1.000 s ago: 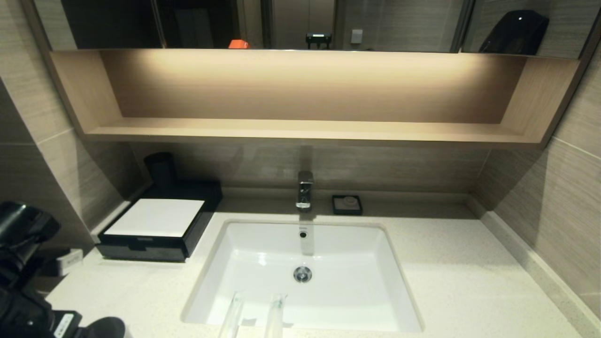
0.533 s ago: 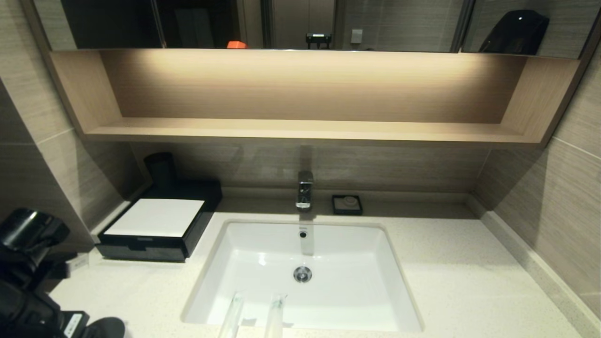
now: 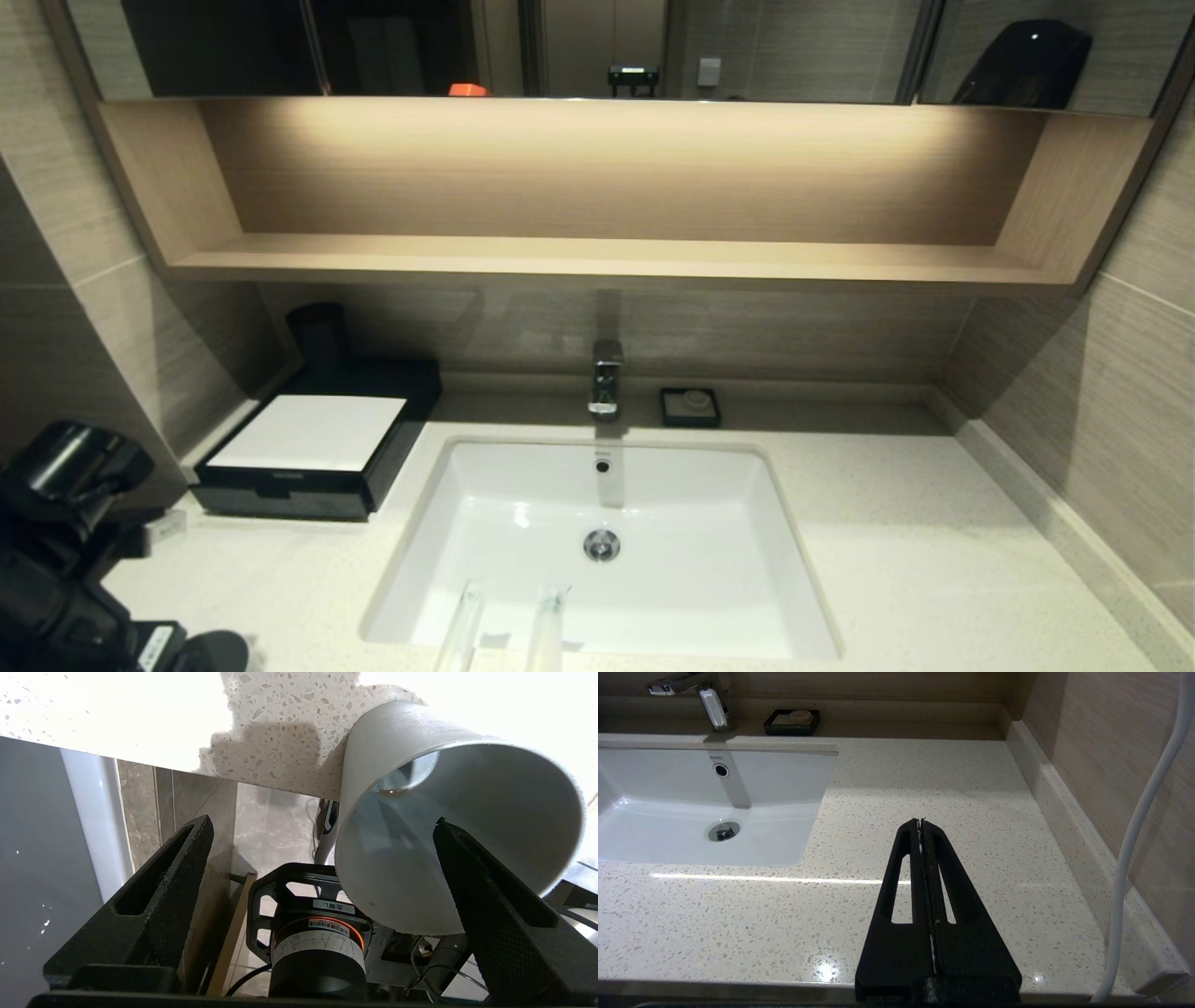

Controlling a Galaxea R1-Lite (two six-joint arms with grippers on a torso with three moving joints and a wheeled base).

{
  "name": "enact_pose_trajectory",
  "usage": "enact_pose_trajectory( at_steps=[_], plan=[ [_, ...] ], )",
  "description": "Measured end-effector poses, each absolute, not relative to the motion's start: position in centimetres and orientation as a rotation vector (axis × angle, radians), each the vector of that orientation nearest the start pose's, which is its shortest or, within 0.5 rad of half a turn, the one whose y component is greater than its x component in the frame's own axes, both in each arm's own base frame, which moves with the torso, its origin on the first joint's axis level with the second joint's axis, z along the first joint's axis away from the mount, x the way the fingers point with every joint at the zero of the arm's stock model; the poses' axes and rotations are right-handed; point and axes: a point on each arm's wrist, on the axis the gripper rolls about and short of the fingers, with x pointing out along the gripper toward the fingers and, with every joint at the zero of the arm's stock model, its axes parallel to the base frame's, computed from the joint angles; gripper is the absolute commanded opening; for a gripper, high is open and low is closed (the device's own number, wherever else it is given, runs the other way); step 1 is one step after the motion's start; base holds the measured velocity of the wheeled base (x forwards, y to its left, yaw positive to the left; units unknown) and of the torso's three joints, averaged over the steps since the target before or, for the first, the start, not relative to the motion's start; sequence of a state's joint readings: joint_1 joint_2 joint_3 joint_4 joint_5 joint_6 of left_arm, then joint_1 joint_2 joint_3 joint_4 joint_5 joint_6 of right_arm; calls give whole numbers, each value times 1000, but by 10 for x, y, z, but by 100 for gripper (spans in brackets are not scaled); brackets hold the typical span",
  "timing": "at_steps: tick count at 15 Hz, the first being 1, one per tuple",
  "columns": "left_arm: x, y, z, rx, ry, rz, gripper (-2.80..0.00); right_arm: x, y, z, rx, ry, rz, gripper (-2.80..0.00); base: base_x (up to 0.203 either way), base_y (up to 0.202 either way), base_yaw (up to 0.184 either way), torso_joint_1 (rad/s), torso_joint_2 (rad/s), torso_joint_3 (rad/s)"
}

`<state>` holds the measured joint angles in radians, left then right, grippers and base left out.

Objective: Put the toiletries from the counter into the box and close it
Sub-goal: Pick up the cup

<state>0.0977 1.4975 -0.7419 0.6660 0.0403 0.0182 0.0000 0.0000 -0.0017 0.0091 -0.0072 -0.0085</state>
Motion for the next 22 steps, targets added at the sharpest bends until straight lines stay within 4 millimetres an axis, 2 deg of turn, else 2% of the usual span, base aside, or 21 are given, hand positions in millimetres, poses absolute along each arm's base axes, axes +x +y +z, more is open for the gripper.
enact_pose_trajectory(
  at_steps=[1, 12, 19, 22],
  plan=[
    [172, 18, 132, -27, 1424, 101, -280, -23, 0, 75, -9, 7, -8, -280, 0, 0, 0, 0, 0, 0],
    [169, 18, 128, -33, 1421, 97, -280, -23, 0, 75, -9, 7, -8, -280, 0, 0, 0, 0, 0, 0],
    [164, 17, 140, -33, 1356, 107, -280, -23, 0, 75, -9, 7, -8, -280, 0, 0, 0, 0, 0, 0],
    [168, 18, 155, -49, 1286, 122, -280, -23, 0, 75, -9, 7, -7, -280, 0, 0, 0, 0, 0, 0]
  ],
)
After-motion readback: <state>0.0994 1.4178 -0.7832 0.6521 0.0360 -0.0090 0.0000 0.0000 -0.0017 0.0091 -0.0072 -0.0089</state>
